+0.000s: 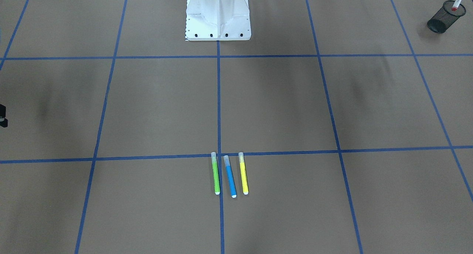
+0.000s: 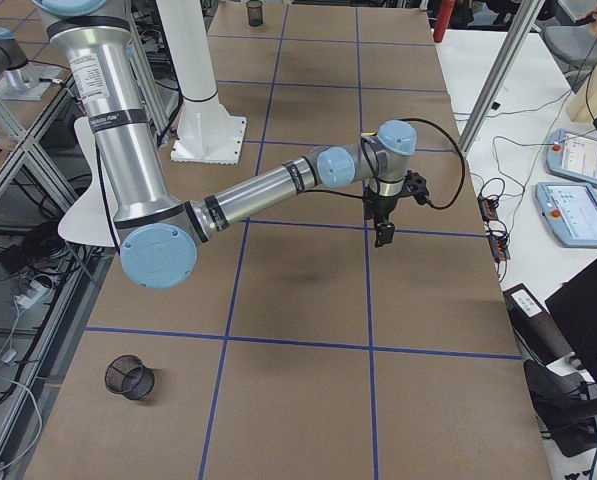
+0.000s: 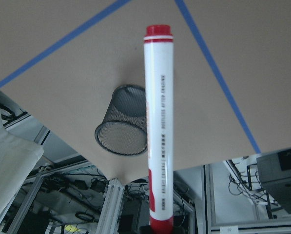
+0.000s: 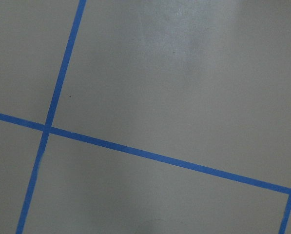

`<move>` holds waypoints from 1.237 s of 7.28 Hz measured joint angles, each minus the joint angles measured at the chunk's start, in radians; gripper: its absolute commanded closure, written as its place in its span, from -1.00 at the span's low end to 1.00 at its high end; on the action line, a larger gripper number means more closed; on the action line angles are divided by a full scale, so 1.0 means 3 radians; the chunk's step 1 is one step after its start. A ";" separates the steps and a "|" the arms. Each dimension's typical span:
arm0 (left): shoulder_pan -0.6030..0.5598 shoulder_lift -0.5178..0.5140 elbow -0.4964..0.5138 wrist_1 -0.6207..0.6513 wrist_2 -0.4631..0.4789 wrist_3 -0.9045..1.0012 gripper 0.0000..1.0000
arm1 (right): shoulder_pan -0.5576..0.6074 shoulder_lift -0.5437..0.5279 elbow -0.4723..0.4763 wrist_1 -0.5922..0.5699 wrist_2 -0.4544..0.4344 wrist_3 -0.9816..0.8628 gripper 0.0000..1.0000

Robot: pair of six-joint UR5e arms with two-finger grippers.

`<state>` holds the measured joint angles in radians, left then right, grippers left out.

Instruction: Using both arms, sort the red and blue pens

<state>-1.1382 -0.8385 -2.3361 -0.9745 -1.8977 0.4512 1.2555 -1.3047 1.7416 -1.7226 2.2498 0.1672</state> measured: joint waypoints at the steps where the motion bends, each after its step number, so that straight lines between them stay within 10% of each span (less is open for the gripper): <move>1: 0.0002 0.0095 0.0121 -0.0028 0.0051 0.0026 1.00 | -0.0003 -0.0008 0.0000 0.0000 0.0027 -0.0001 -0.99; 9: 0.0022 0.0259 0.1219 -0.1076 -0.0158 0.0137 1.00 | -0.0036 -0.0038 0.0063 0.0000 0.0117 -0.0001 -0.99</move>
<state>-1.1316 -0.7608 -1.9704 -1.2972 -1.9450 0.4923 1.2446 -1.3161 1.7604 -1.7226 2.2850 0.1669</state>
